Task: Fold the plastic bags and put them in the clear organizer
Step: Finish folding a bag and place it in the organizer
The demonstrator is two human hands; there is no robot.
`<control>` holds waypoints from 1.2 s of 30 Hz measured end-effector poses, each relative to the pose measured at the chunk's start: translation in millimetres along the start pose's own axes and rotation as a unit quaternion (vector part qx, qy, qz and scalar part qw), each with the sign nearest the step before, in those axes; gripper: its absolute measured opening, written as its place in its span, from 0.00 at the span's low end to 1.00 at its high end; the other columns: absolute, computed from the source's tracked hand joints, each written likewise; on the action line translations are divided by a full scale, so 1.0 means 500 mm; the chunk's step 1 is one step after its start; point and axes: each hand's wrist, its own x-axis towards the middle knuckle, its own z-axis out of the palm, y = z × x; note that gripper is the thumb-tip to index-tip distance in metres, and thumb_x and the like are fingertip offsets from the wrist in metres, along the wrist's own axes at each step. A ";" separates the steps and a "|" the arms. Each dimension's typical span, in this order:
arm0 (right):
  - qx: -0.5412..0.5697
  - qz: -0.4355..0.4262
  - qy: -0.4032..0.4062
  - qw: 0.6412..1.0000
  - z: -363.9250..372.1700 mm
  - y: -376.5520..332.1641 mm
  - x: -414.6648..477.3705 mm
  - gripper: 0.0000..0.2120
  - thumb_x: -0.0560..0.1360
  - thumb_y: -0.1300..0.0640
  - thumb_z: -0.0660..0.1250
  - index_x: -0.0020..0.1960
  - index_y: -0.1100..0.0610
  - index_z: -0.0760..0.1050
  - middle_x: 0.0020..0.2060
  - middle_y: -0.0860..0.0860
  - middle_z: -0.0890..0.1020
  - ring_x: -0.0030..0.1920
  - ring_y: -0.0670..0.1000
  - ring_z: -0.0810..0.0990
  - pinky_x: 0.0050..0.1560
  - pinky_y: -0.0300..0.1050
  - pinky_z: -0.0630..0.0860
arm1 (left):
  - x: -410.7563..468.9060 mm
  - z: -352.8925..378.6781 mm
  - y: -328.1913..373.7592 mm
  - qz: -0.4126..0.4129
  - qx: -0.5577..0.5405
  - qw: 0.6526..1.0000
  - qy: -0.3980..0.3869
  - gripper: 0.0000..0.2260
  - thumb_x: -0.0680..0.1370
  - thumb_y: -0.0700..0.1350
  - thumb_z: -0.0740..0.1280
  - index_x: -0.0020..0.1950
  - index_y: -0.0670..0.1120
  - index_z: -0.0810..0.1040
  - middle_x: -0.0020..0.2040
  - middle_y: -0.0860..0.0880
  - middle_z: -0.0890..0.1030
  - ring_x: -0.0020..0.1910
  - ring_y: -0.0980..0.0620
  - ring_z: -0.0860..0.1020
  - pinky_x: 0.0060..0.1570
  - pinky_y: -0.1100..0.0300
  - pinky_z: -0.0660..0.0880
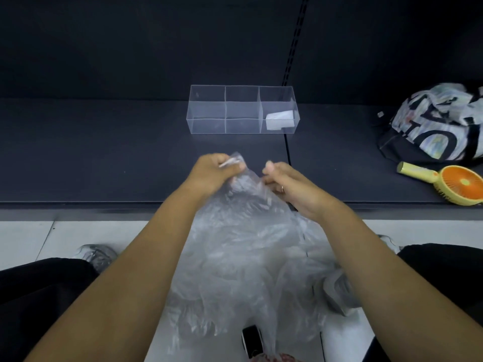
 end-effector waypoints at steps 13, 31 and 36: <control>-0.051 0.105 -0.118 0.986 -0.004 0.130 0.048 0.13 0.69 0.42 0.70 0.38 0.53 0.82 0.52 0.38 0.80 0.60 0.42 0.75 0.66 0.41 0.65 | 0.090 -0.079 -0.129 -0.206 -0.145 0.952 0.173 0.13 0.74 0.52 0.72 0.51 0.44 0.81 0.54 0.44 0.82 0.52 0.45 0.80 0.61 0.49 0.74; 0.002 0.021 0.310 0.950 -0.191 0.047 0.234 0.06 0.74 0.65 0.70 0.50 0.59 0.78 0.30 0.51 0.79 0.27 0.44 0.71 0.27 0.33 0.69 | 0.241 -0.144 -0.171 -0.245 -0.154 0.933 0.216 0.14 0.75 0.50 0.71 0.55 0.42 0.80 0.55 0.43 0.81 0.44 0.47 0.79 0.49 0.55 0.77; 0.035 -0.001 0.350 0.936 -0.171 0.040 0.234 0.05 0.77 0.56 0.67 0.51 0.56 0.75 0.40 0.51 0.80 0.37 0.45 0.77 0.37 0.35 0.74 | 0.233 -0.144 -0.160 -0.283 -0.219 0.911 0.206 0.22 0.74 0.56 0.71 0.59 0.41 0.77 0.51 0.44 0.82 0.46 0.46 0.81 0.42 0.53 0.79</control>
